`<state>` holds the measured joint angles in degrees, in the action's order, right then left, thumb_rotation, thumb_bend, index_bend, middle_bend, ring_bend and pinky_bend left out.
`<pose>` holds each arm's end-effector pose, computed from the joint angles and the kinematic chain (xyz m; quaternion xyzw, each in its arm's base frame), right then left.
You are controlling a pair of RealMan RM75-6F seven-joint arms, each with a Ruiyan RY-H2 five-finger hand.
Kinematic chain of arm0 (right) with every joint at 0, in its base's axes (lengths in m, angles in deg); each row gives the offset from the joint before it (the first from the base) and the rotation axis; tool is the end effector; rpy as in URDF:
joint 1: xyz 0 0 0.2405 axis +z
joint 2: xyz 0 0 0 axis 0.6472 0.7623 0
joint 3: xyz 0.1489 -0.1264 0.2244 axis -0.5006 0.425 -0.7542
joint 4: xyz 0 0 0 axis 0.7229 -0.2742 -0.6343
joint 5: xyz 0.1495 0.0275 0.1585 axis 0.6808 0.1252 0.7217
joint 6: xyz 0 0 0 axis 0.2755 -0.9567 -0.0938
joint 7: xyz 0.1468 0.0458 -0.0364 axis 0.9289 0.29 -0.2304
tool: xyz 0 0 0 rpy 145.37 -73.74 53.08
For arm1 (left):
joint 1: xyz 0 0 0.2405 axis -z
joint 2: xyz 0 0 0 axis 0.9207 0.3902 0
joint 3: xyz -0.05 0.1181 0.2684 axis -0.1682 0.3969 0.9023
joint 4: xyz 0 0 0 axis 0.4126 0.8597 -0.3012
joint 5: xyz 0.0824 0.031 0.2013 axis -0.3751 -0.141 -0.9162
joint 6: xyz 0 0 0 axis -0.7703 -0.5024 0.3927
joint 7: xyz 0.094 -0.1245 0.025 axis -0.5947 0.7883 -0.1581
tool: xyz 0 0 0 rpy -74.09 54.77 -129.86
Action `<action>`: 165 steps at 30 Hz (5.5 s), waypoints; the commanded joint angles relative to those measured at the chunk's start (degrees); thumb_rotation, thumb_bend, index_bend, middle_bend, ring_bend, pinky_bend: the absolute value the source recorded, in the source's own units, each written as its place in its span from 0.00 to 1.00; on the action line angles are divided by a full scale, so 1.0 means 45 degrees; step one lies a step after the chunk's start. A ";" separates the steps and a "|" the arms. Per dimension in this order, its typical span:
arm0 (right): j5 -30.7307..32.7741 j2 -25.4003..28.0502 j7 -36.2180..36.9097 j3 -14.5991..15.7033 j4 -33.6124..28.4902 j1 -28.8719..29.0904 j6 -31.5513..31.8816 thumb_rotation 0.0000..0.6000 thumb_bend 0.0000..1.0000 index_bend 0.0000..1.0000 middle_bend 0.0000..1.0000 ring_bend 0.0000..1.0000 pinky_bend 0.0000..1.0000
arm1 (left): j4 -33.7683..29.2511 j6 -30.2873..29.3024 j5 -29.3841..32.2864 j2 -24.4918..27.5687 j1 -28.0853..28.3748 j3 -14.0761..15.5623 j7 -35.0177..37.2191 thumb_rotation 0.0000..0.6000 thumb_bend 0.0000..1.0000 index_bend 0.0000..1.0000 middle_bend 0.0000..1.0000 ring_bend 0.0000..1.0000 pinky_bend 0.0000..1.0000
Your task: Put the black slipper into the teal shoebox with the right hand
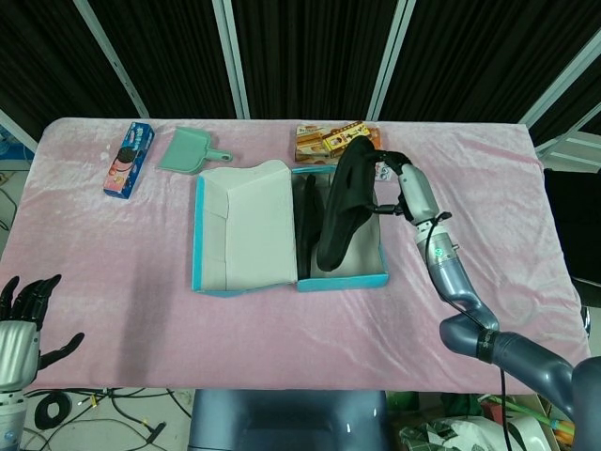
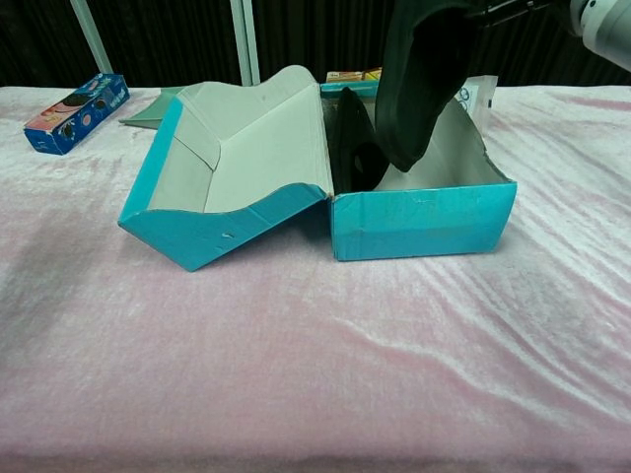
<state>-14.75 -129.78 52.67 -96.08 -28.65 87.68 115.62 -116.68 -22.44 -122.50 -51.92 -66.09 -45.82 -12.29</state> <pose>-0.1702 -0.4930 0.0572 0.5196 -0.5132 0.6126 0.3022 -0.3505 0.1674 0.1205 -0.5682 -0.3339 -0.4522 0.6010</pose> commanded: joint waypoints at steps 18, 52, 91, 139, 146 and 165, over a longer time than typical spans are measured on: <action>-0.1329 -0.1056 0.0895 0.1079 0.1836 0.0790 -0.0616 1.00 0.15 0.53 0.47 0.20 0.13 | -0.0021 -0.0081 0.0067 -0.0088 -0.0201 -0.0009 0.0039 1.00 0.00 0.10 0.18 0.15 0.00; -0.1800 -0.0788 0.1611 0.2325 0.2505 0.0837 -0.2116 1.00 0.15 0.53 0.47 0.20 0.13 | -0.0014 0.0090 0.0123 -0.0172 -0.0195 -0.0116 0.0075 1.00 0.00 0.10 0.18 0.15 0.00; -0.0323 0.3718 -0.2879 0.2908 -0.3080 0.0537 -0.4041 1.00 0.00 0.00 0.00 0.00 0.01 | 0.0018 0.0166 -0.0107 -0.0164 -0.0034 -0.0136 0.0128 1.00 0.00 0.08 0.18 0.15 0.00; 0.0010 0.2787 -0.6727 0.3231 -0.4149 0.0058 -0.3272 1.00 0.87 0.20 0.23 0.00 0.01 | 0.0429 0.0676 0.0031 -0.0434 0.0279 -0.0104 0.0534 1.00 0.00 0.08 0.18 0.15 0.00; -0.0235 0.2710 -0.6579 0.3470 -0.3894 -0.0016 -0.3512 1.00 0.87 0.20 0.23 0.00 0.01 | 0.0267 0.0657 -0.0035 -0.0383 0.0311 -0.0090 0.0371 1.00 0.00 0.08 0.18 0.15 0.00; -0.1180 0.4329 -0.6506 0.3197 -0.6274 -0.1261 -0.0863 1.00 0.32 0.00 0.03 0.00 0.01 | 0.0205 0.0561 -0.0100 -0.0349 0.0302 -0.0061 0.0366 1.00 0.00 0.07 0.18 0.15 0.00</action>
<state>-19.66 -111.27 23.67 -81.55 -55.23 83.42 109.65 -115.76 -19.91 -122.94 -53.49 -64.74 -46.10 -10.63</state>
